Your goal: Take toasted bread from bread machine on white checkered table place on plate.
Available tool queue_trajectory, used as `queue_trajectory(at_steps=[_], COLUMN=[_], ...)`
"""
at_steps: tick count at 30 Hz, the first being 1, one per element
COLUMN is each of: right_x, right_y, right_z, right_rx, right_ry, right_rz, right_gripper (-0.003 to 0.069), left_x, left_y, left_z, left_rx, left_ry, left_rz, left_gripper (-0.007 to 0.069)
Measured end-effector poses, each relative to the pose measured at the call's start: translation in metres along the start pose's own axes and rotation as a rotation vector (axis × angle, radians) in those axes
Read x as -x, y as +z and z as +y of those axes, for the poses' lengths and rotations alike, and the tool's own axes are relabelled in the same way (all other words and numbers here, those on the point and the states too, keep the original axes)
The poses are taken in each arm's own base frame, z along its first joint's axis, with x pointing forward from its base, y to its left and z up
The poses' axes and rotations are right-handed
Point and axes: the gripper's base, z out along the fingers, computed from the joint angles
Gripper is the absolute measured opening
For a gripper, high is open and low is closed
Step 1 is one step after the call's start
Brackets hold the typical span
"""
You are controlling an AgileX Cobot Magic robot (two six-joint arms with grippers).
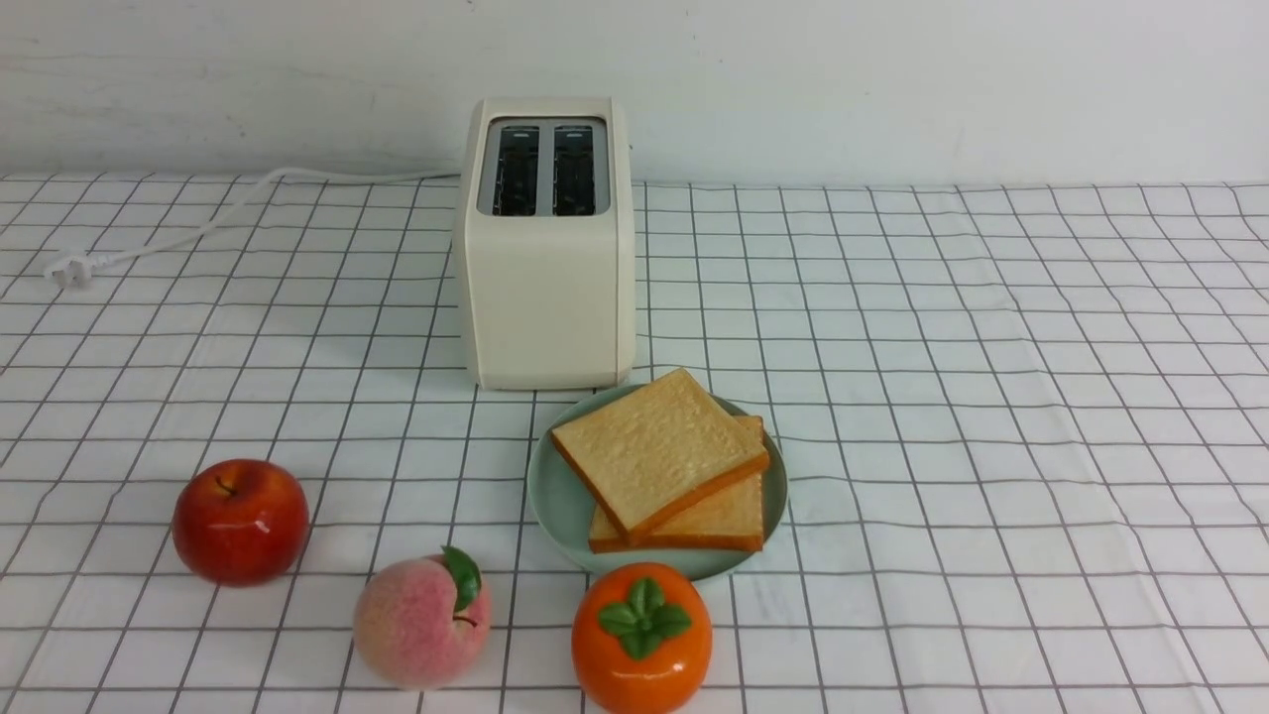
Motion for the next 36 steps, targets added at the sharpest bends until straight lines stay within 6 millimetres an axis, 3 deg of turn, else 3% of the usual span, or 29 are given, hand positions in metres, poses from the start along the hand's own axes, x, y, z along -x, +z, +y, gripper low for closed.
queue_trajectory(at_steps=[36], right_x=[0.0000], right_y=[0.0000], right_z=[0.0000], right_rx=[0.000], right_ry=[0.000], right_rz=[0.000], right_gripper=[0.0092], left_x=[0.0000], left_y=[0.0000], left_z=[0.0001], left_rx=[0.001], left_ry=[-0.001], left_rz=[0.000], left_gripper=[0.0001])
